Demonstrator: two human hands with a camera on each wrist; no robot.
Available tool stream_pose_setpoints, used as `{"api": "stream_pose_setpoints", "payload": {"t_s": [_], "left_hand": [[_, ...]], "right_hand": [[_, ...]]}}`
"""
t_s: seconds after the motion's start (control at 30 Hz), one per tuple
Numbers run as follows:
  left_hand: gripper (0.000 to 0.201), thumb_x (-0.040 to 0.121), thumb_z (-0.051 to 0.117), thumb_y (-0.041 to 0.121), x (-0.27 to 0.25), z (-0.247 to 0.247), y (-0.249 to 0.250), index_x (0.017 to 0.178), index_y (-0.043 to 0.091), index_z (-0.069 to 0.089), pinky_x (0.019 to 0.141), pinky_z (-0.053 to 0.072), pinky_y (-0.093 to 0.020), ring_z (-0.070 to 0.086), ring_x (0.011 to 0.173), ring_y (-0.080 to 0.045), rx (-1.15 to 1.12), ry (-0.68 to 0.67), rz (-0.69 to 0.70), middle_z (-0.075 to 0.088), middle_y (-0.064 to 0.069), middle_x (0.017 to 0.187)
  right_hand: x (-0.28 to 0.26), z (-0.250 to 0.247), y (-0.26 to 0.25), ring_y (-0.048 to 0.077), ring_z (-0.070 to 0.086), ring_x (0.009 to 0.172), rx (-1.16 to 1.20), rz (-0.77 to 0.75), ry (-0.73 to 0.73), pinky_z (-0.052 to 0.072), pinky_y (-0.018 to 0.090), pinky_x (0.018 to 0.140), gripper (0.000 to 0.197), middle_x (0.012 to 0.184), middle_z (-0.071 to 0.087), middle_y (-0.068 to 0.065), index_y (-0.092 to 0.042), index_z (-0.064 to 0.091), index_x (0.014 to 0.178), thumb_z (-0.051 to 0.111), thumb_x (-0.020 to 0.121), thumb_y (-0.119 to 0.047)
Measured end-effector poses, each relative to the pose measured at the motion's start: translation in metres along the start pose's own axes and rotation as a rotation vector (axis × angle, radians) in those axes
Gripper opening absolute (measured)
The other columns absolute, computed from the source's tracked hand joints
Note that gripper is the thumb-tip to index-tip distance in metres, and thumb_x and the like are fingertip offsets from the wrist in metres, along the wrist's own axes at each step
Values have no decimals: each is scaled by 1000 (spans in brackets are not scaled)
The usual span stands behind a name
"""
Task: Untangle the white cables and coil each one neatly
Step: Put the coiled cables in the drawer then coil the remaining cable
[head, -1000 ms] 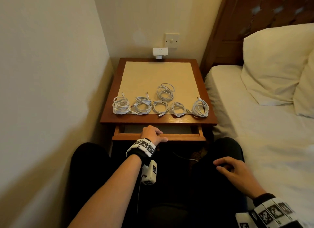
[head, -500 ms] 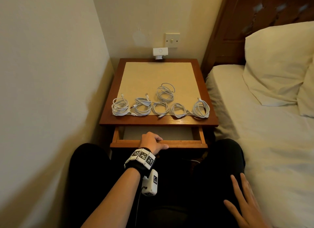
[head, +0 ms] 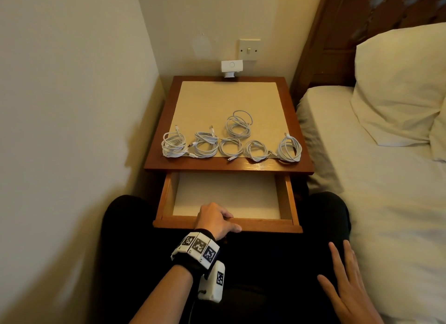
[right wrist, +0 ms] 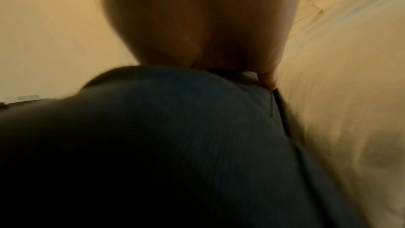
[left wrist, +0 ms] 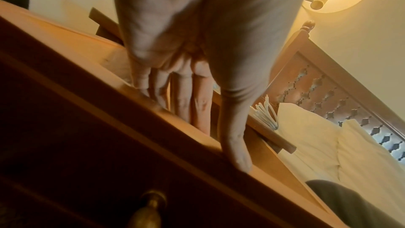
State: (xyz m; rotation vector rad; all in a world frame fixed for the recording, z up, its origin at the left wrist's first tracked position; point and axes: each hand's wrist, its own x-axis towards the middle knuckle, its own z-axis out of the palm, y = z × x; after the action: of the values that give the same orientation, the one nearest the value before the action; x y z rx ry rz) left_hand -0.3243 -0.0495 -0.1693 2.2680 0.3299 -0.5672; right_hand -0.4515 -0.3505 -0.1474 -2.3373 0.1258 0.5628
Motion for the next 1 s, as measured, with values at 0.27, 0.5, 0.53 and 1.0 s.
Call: {"api": "stream_pose_setpoints", "payload": {"t_s": [0.27,0.5,0.53,1.0], "left_hand": [[46,53,92,43,-17,6,-8,93,24,77,91,52,-27,60,98,-10,34,-5,0,68,2,105],[44,54,92,42,-15,0,-3,91,23,78,84,49,-22,56,93,-7,75,-44,-13,69,6,100],[43,53,93,42,-14,-1,-1,89,23,78,85,51,-24,59,94,-8,87,-58,-20,70,6,98],[26,80,75,40,7,-39,78,75,14,75,59,58,-30,68,59,-17,-224,75,110,72,-4,69]], "right_hand": [[-2,4,3,3,-26,140,-34,16,34,-5,30,114,79,129,-41,-49,-81,-25,115,11,48,-104],[2,4,6,8,-21,144,-20,2,66,-4,33,116,80,131,-39,-49,-80,-27,114,11,47,-105],[3,4,6,8,-21,144,-27,3,71,-4,33,116,80,132,-40,-48,-80,-27,114,10,47,-105],[46,-86,-73,4,65,89,-132,-162,299,43,13,77,15,97,69,-12,-28,72,99,73,85,-23]]}}
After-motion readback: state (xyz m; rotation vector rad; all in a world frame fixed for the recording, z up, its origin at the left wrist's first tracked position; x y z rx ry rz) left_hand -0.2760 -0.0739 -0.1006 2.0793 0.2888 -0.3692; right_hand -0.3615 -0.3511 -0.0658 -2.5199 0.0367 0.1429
